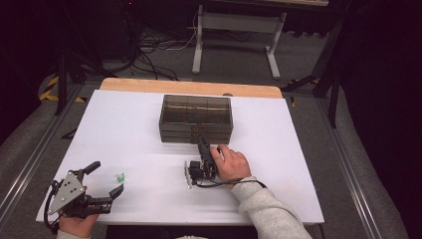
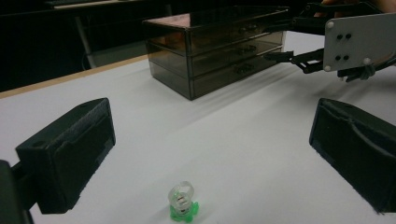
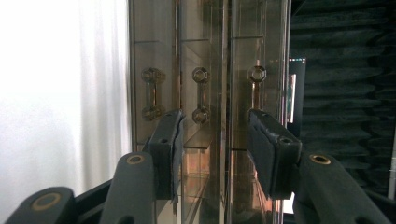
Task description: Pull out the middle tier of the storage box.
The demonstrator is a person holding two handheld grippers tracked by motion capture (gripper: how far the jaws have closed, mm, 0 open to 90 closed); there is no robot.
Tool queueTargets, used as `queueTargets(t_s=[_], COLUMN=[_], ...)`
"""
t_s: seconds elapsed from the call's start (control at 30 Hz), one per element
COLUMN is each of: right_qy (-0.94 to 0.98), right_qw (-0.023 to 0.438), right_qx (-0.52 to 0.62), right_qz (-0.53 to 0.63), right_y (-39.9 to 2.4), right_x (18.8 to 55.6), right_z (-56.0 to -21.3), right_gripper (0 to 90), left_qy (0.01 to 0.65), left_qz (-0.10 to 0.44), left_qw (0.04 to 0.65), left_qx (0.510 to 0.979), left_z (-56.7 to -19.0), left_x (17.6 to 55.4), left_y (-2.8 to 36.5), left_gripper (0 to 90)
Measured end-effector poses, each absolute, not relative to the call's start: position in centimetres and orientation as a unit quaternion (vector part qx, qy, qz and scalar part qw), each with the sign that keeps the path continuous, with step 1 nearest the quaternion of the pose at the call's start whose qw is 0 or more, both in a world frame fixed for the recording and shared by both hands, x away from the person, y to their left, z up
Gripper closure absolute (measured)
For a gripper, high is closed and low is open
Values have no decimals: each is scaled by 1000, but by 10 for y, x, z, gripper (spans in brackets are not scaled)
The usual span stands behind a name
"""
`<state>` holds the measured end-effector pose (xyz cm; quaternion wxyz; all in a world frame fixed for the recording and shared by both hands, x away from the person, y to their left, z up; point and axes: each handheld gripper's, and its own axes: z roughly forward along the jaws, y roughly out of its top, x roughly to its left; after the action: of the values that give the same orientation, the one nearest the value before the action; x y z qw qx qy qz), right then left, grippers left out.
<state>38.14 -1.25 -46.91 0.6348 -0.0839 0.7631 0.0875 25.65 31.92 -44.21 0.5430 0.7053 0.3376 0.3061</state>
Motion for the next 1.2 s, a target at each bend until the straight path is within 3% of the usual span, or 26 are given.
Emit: queueTargets(t_s=[0.83,1.2], right_qy=[755,750], right_qw=[648,655], right_qx=[-86,-87], right_qz=[48,40], right_y=[0,3], right_x=[398,401], right_z=[-481,-483], right_gripper=[630,703], left_qy=[336,337], left_qz=[306,306], left_qw=[544,545], left_qx=[705,704], left_z=[-442,-442], left_x=[256,256], left_y=[320,321], left_gripper=[15,15])
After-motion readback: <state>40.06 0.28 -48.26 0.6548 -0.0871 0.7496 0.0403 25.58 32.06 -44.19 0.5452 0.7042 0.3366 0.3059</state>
